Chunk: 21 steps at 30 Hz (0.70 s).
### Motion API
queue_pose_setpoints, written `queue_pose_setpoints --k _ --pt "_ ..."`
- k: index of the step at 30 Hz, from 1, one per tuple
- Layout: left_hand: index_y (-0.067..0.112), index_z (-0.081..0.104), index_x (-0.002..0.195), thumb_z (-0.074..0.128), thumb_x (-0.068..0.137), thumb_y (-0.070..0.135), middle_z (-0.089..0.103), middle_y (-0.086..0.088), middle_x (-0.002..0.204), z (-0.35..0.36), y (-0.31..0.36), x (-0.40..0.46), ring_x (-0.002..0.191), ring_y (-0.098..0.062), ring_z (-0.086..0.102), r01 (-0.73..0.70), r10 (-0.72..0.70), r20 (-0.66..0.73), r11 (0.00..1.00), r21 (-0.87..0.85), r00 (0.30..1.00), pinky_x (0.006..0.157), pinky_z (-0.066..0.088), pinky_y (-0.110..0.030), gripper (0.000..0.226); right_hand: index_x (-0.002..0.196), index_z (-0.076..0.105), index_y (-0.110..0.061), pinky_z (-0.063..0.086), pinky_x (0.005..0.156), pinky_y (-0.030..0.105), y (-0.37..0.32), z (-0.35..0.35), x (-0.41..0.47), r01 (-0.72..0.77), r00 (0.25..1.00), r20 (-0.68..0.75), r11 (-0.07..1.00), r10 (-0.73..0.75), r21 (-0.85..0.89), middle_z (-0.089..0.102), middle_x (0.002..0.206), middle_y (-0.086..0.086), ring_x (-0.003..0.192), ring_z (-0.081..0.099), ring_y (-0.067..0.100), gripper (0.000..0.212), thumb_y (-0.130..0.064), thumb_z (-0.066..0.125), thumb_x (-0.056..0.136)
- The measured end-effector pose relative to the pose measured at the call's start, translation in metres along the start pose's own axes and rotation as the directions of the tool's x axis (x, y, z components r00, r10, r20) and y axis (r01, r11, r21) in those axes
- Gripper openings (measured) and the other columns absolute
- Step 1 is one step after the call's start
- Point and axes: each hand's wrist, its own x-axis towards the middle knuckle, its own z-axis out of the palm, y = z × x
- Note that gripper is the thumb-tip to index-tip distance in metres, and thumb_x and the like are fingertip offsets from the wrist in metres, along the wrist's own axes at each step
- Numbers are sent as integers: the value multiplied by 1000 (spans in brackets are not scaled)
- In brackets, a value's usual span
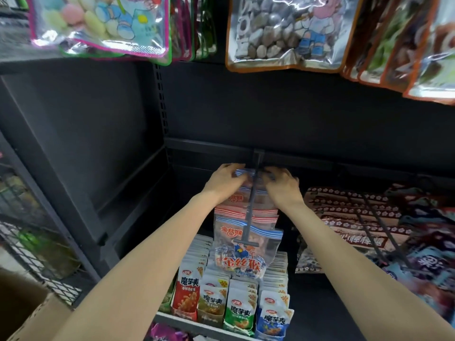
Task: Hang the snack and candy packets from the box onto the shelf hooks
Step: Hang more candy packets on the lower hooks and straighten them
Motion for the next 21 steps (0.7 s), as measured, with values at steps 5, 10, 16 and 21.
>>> queue_pose_setpoints --k 5,10,16,21 --pt "34 38 142 38 98 41 24 3 154 -2 -3 5 139 -24 26 -42 35 37 981 192 999 112 25 -48 45 139 45 -13 26 109 37 8 -4 5 58 996 79 994 -51 -94 44 143 12 133 37 30 41 -26 38 100" --pt "27 37 143 32 100 38 31 -2 150 -5 -1 10 133 -23 37 -58 35 110 976 209 993 109 32 -37 45 142 39 -22 26 112 47 11 -2 4 104 989 121 979 -84 -173 33 151 4 138 29 26 43 -26 34 100" --pt "13 42 138 30 102 27 43 -13 140 -7 7 23 128 -26 42 8 -23 129 993 115 991 104 33 -32 41 145 34 -28 24 107 45 7 -6 13 94 991 122 956 -62 -279 29 153 -7 137 24 21 45 -33 30 100" --pt "11 46 134 31 102 27 49 -12 138 -5 10 30 126 -25 46 49 -56 133 997 54 990 98 34 -27 39 151 18 -29 21 110 44 12 -2 23 27 984 179 959 25 -282 20 157 -4 141 19 24 51 -37 27 101"
